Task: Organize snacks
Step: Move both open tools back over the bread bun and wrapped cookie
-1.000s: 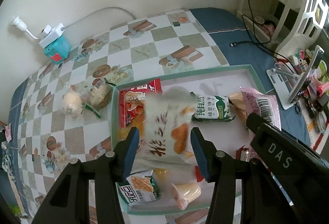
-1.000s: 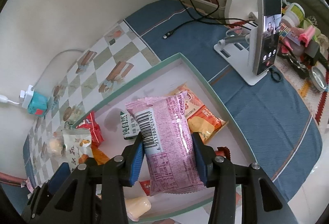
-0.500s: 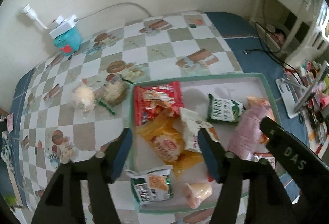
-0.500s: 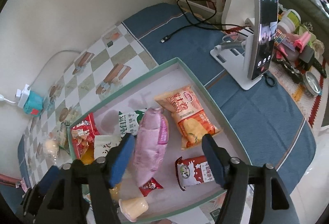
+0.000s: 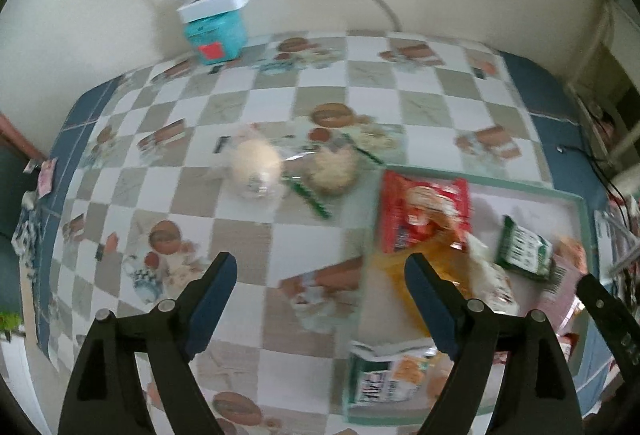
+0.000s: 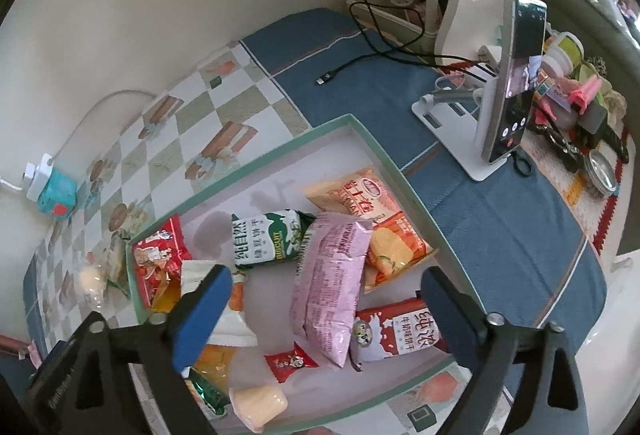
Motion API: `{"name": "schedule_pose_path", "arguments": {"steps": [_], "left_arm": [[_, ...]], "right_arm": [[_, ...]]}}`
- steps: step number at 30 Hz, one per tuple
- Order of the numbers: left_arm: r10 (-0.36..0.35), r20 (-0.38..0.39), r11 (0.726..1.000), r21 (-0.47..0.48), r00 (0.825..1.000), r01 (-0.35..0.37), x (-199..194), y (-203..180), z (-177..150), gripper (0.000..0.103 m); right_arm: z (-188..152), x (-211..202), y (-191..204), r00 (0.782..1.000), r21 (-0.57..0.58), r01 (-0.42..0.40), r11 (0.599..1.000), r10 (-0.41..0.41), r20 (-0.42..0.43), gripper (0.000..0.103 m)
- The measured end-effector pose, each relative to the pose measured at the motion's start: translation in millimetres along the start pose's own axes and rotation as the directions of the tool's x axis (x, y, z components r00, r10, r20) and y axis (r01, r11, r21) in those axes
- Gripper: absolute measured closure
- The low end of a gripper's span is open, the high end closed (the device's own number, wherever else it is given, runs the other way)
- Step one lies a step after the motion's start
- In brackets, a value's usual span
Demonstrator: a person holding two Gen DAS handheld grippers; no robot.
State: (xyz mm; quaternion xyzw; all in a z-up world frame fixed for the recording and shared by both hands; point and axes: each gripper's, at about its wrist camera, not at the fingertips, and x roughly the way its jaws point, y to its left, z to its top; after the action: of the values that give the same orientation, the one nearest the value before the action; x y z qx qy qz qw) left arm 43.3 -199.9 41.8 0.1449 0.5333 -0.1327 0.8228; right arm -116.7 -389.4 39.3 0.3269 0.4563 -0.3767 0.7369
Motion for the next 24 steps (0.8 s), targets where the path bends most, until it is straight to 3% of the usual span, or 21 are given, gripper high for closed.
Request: {"name": "schedule_pose_path", "arguments": {"steps": [2, 11, 24], "left_arm": [[0.017, -0.005, 1.0, -0.024, 1.0, -0.017, 3, 12, 2, 0.01], [0.076, -0.041, 0.985, -0.15, 0.996, -0.082, 12, 77, 8, 0.009], [0.156, -0.083, 0.933, -0.316, 0.984, -0.174, 20, 189, 5, 0.009]], "right_arm": [[-1, -2, 4, 1.0, -0.009, -0.001, 1.0, 0.001, 0.004, 0.005], [-7, -8, 36, 1.0, -0.068, -0.013, 0.998, 0.014, 0.018, 0.0], [-32, -16, 110, 0.998, -0.195, -0.05, 0.98, 0.055, 0.022, 0.0]]}}
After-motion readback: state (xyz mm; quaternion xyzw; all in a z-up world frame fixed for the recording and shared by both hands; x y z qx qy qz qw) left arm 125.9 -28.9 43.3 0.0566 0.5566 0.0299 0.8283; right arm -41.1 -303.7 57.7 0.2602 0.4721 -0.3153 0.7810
